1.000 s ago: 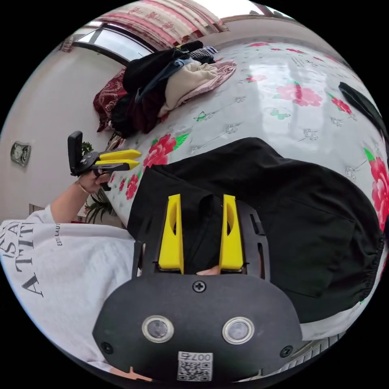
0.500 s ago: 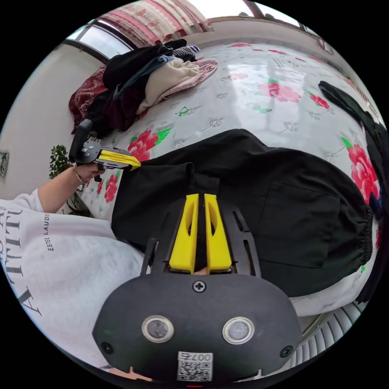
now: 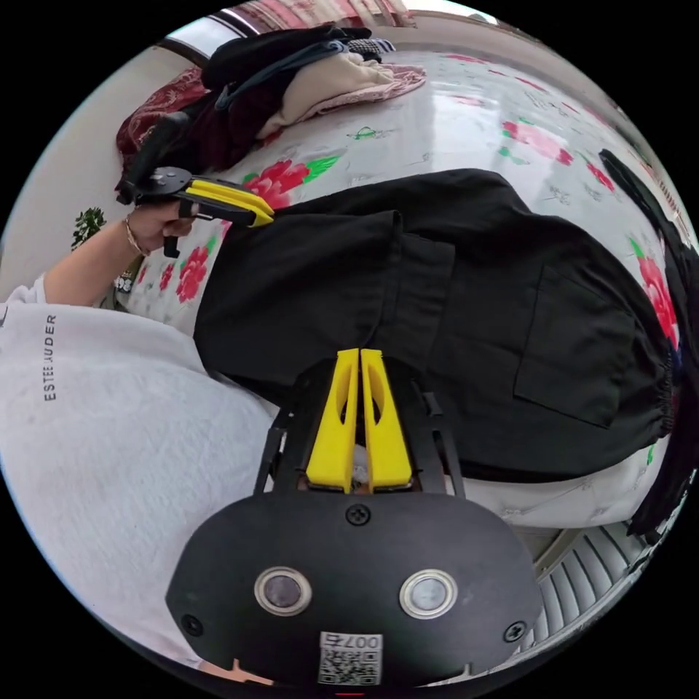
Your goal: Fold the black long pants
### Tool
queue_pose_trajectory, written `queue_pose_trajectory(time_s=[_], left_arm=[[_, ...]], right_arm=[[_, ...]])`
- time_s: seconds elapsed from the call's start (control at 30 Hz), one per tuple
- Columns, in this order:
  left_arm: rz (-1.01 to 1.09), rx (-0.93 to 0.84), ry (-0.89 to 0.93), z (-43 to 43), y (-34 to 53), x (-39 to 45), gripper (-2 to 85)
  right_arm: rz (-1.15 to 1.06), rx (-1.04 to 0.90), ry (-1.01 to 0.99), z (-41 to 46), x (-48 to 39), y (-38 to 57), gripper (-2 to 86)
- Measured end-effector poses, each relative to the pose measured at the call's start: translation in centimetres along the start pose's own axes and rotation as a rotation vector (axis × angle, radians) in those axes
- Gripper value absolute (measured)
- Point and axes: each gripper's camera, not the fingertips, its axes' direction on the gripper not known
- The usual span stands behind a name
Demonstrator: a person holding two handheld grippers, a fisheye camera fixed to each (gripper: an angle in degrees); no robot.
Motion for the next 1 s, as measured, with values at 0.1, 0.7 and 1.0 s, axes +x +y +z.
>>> queue_pose_trajectory(time_s=[0.1,0.7,1.0], left_arm=[[-0.03,0.035,-0.029,-1.3,1.2,-0.2,6.6],[-0.599,0.261,0.178,-7.0,20.7,-7.4,7.3],[-0.773,0.304,0.302,-6.6,27.6,-10.3,8.5]], right_arm=[[0.013,0.063,0.047,-1.9,0.5,2.4,0.5],[0.983,0.568,-0.191,-7.9,28.0,21.0,12.2],[0.612,0.58,-0.161,-11.1,23.8,13.0,1.6]])
